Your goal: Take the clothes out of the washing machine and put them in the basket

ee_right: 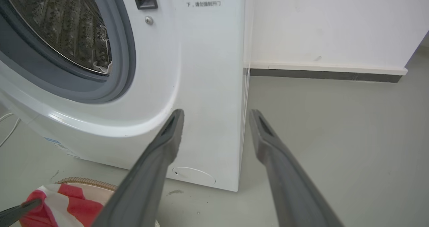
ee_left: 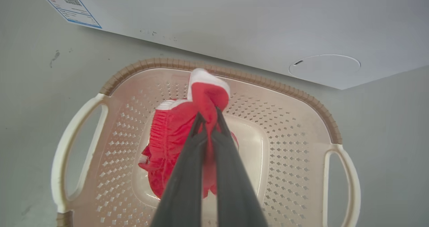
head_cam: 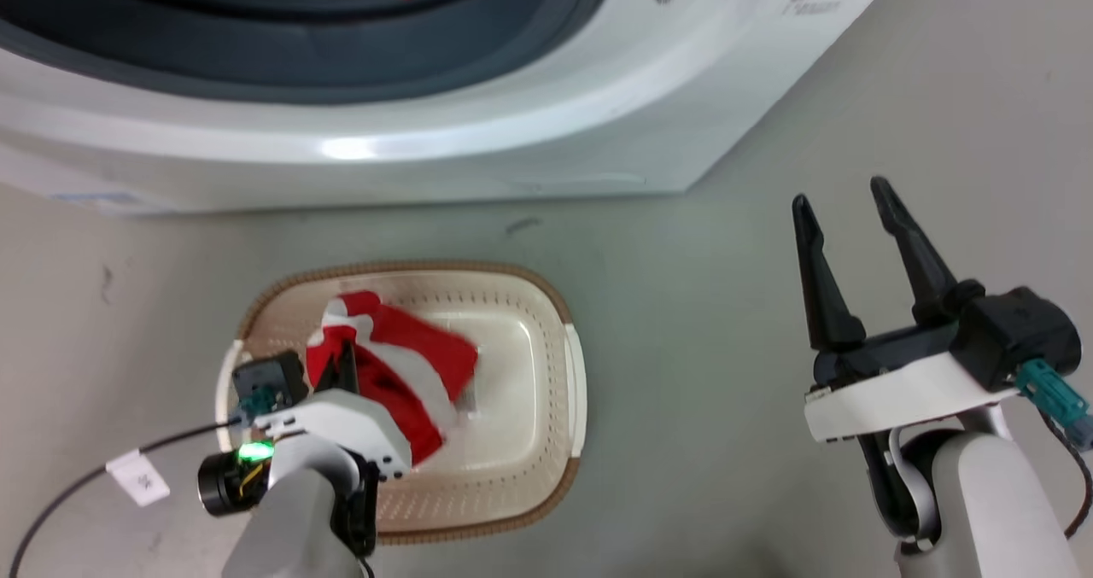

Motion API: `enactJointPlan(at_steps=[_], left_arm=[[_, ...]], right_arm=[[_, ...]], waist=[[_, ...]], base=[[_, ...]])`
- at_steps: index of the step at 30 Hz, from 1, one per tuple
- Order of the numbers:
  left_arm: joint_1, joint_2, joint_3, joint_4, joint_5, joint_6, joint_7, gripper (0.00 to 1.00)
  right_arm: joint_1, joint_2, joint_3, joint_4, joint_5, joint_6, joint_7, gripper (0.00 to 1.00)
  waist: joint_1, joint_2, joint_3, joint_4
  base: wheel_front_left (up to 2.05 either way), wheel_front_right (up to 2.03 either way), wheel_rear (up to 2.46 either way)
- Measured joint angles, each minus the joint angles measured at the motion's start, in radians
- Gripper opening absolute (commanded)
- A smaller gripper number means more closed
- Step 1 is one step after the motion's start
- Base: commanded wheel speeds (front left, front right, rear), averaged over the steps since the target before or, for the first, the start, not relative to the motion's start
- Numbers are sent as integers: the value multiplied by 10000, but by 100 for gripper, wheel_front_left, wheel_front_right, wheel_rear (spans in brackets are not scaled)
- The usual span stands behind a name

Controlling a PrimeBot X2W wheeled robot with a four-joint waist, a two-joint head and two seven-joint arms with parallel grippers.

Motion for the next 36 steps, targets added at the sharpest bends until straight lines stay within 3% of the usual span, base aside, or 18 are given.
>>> enactJointPlan(at_steps=[9,17,19,20,29,36], left_arm=[[-1587,355,416,2305,263,29,-2,0],[-1821,466,673,3262,165,-8,-2,0],[-1811,466,709,3396,165,-82,-2,24],[-1795,466,713,3453,165,-94,-2,100],[-664,297,966,2761,201,-407,-2,100],[442,92,1072,1429,585,-487,-2,100]], right_arm=[[-659,0,286,25,35,2,-238,100],[-741,0,305,385,123,2,-460,100],[-752,0,301,518,173,0,-510,100],[-754,2,301,594,188,2,-541,100],[-287,4,69,1223,-29,2,-596,100],[488,4,-293,1225,-198,0,-326,100]], waist=[[0,0,1759,-392],[0,0,2179,-746],[-1,0,2038,-736],[-1,0,1941,-728],[-2,0,309,-534],[-3,0,-1367,-308]], base=[[0,0,0],[0,0,0],[0,0,0],[0,0,0],[0,0,0],[0,0,0]])
